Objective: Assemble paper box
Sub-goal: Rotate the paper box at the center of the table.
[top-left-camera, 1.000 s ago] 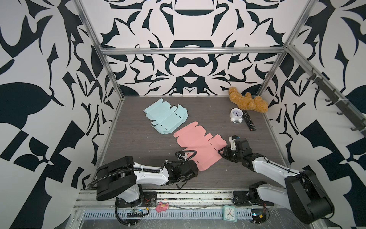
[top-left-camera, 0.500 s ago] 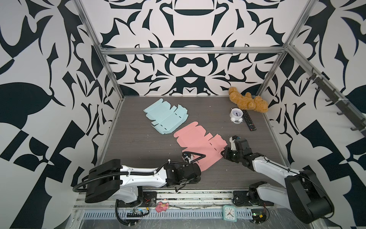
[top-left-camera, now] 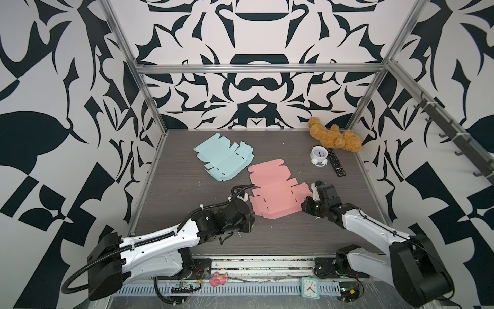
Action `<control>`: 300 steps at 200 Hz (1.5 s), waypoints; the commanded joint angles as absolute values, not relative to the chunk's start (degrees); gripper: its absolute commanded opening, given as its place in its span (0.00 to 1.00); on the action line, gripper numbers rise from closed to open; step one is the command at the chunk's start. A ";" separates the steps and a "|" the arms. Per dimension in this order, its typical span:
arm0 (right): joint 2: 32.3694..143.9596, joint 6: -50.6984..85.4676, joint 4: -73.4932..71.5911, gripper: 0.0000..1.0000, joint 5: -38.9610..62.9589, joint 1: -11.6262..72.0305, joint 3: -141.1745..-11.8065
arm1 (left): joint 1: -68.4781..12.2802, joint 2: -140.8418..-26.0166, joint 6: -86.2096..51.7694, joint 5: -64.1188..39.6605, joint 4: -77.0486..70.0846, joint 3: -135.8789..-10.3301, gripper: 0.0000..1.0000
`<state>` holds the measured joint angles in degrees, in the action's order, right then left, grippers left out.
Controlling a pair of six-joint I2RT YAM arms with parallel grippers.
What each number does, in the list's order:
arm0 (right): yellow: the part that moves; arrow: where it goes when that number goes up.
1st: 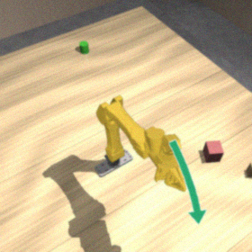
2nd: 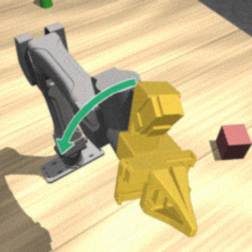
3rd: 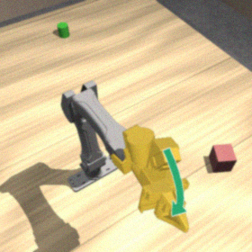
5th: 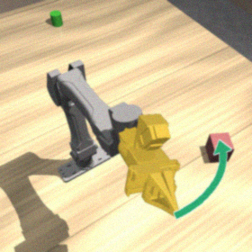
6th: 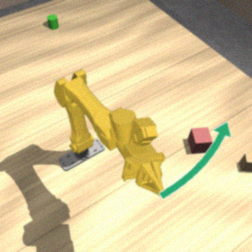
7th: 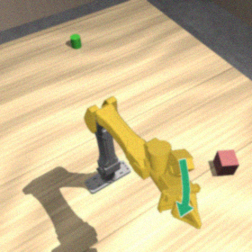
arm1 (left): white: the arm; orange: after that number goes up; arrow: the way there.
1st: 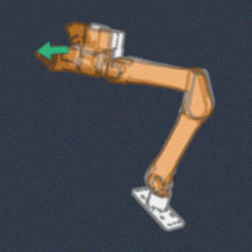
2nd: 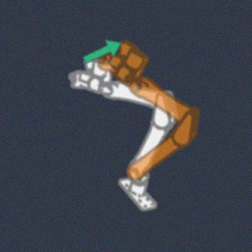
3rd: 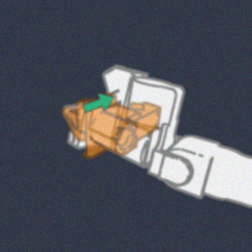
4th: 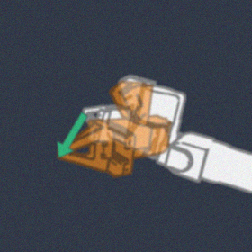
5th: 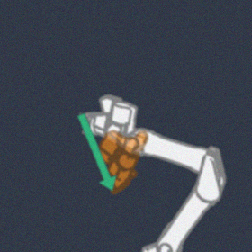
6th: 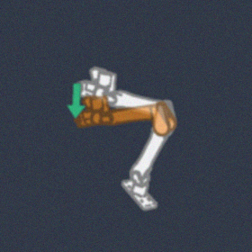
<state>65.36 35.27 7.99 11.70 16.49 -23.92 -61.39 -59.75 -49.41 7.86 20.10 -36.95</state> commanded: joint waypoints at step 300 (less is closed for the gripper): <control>83.05 -0.06 36.74 0.00 14.32 36.17 -59.17 | -29.10 -66.10 -38.25 -8.39 17.74 -33.39 0.33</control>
